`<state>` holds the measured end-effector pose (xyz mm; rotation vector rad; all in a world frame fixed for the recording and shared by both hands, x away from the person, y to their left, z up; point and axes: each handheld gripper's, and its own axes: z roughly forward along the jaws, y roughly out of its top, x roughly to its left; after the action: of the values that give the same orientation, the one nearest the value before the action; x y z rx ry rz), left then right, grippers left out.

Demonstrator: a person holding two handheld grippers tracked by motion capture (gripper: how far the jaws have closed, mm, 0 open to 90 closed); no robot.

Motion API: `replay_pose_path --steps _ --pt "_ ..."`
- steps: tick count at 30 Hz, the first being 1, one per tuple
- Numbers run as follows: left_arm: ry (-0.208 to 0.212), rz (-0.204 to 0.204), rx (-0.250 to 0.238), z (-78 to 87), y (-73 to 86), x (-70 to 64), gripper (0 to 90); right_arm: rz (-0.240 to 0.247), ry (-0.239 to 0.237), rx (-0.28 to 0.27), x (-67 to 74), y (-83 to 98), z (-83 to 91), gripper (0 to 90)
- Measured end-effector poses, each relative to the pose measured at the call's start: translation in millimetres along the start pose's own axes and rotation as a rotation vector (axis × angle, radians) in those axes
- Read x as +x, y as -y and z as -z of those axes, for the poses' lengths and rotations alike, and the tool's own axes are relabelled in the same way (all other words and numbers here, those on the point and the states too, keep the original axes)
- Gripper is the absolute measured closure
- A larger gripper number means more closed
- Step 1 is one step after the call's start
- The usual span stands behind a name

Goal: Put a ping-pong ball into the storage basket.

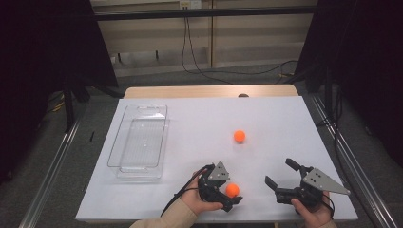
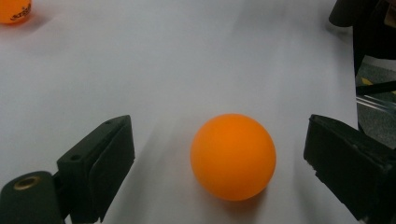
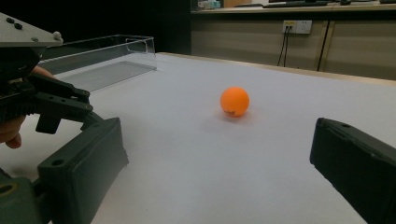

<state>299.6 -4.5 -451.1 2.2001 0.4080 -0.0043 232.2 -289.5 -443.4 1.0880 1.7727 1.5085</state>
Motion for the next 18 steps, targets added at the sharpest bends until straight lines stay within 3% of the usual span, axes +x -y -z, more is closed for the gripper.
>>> replay_pose_path --steps 18 --pt "0.016 -0.003 0.021 -0.3 0.3 0.9 16.5 0.002 -0.002 0.001 0.0 0.0 -0.2 2.4"
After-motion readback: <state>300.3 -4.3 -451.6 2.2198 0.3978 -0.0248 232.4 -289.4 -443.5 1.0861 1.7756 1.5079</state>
